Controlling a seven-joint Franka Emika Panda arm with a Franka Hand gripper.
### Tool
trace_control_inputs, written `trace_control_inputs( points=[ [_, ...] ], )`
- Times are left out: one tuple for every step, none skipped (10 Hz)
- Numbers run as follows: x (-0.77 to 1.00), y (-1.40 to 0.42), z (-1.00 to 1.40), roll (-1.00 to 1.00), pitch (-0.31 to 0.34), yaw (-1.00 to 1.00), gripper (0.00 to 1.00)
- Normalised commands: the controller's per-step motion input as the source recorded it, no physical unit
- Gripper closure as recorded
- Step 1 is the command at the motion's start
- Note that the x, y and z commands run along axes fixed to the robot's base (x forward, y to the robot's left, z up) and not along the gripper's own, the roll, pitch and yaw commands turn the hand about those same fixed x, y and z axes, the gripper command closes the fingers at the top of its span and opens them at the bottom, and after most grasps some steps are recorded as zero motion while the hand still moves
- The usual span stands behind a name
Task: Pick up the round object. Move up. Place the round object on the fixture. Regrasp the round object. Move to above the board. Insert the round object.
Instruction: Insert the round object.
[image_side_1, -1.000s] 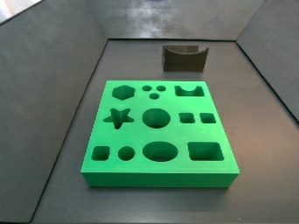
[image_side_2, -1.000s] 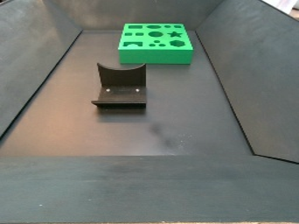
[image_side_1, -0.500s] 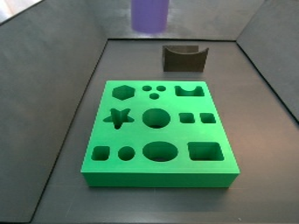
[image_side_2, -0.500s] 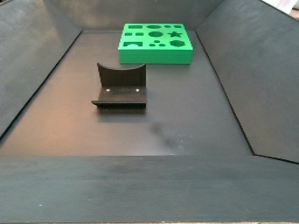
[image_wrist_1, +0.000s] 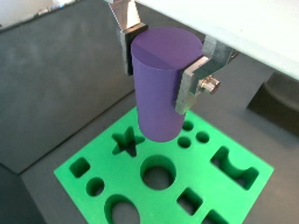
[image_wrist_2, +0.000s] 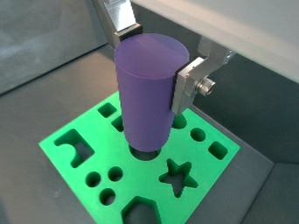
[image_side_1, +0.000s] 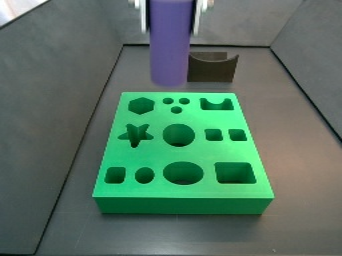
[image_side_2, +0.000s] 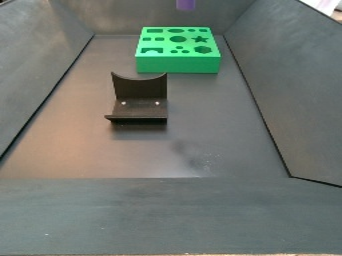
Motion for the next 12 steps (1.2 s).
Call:
trace_control_inputs(
  points=[
    [0.00, -0.17, -0.36, 0.00, -0.130, 0.03, 1.00],
    [0.00, -0.15, -0.34, 0.00, -0.207, 0.03, 1.00],
    [0.00, -0.15, -0.40, 0.00, -0.177, 0.01, 1.00],
    [0.00, -0.15, -0.44, 0.00, -0.154, 0.00, 1.00],
    [0.01, -0.15, -0.43, 0.00, -0.147, 0.00, 1.00],
    [0.07, -0.15, -0.35, 0.00, -0.136, 0.00, 1.00],
    [0.10, -0.13, -0.30, 0.00, -0.154, 0.00, 1.00],
    [0.13, -0.07, -0.24, 0.00, -0.153, 0.01, 1.00],
    [0.10, -0.04, -0.21, 0.00, -0.147, 0.01, 1.00],
    [0.11, -0.05, -0.23, 0.00, -0.131, 0.00, 1.00],
    [0.11, -0.03, -0.25, 0.00, -0.119, 0.00, 1.00],
    [0.08, -0.02, -0.28, 0.00, -0.109, 0.00, 1.00]
  ],
)
